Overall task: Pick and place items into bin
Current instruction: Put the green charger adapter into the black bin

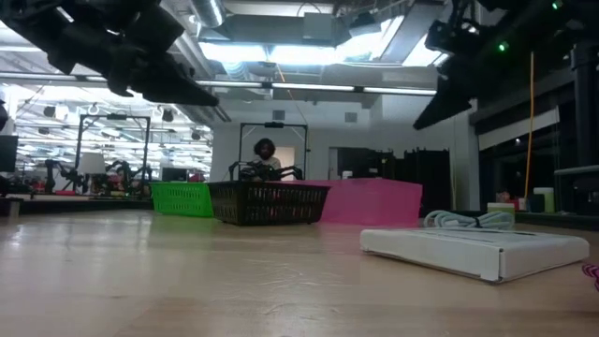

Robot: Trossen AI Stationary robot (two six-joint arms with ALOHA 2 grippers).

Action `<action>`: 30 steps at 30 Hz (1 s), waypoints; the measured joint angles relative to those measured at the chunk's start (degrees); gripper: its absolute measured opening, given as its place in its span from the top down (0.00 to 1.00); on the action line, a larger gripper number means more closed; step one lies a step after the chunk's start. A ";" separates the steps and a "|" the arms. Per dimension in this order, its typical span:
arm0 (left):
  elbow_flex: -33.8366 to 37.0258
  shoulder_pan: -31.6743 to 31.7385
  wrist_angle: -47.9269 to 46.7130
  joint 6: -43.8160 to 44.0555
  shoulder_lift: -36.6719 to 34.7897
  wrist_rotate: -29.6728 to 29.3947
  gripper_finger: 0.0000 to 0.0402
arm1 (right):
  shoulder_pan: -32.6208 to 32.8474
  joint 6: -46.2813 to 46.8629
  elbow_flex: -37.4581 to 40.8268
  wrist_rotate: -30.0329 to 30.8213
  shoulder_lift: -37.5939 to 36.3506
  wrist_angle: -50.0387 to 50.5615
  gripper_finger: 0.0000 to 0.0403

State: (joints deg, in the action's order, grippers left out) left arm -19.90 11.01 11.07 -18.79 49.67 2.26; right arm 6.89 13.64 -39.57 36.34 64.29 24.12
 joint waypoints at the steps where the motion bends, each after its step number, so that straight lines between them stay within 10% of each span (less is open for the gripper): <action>1: 0.00 0.19 -0.06 0.17 -0.12 0.01 0.99 | -0.57 1.95 -1.51 0.02 0.00 3.49 0.94; 9: 0.00 0.44 -0.75 0.47 0.07 -0.02 0.99 | -3.41 18.74 -9.16 -0.01 0.00 25.50 0.79; 30: 0.00 0.35 -0.57 2.08 0.07 -0.10 0.99 | -20.78 30.04 -9.44 -11.04 0.00 36.19 0.29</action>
State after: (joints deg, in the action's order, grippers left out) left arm -19.90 11.35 10.50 -16.71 49.74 2.16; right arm -13.89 43.68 -49.01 25.30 64.29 60.31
